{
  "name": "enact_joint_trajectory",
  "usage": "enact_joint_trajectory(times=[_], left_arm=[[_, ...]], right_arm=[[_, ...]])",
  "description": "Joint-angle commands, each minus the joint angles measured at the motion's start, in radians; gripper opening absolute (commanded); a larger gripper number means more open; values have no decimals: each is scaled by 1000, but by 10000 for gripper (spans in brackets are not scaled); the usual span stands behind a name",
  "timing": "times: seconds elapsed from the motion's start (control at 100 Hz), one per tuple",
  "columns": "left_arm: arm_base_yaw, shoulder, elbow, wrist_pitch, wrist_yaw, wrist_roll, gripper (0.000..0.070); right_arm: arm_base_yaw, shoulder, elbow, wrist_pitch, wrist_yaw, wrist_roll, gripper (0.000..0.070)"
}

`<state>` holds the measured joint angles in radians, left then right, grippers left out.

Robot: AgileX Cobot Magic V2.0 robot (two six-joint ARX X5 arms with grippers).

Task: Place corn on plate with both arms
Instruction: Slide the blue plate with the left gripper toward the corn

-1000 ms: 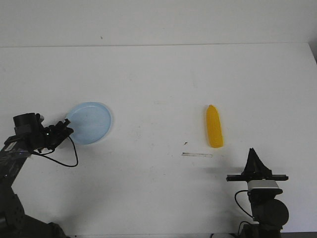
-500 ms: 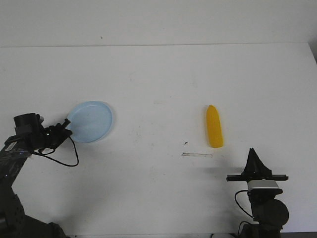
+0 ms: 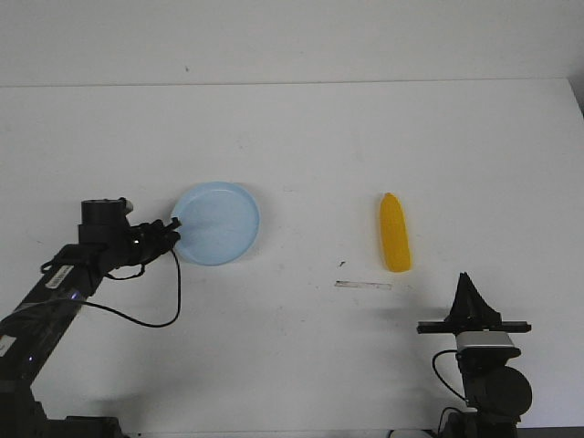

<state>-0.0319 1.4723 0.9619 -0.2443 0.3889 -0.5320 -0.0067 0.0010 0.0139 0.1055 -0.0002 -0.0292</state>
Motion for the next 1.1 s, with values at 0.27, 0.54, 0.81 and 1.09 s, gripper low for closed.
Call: enact_joint_trajectory(times=[0.27,0.54,0.81,1.09], left_arm=[[-297,8,11,9,-169,-61,1],[-414,32,11,14,-206,-104,1],[-447,50,11,30,-206,-143,1],[-484,94,11,60,-206,-154,4]], right_arm=[[1,0,-1,6,1,9,14],[1,0,-1,6,1,9,14],[1,0,-1,6,1,9,14],[1,0,-1,6,0,9,14]])
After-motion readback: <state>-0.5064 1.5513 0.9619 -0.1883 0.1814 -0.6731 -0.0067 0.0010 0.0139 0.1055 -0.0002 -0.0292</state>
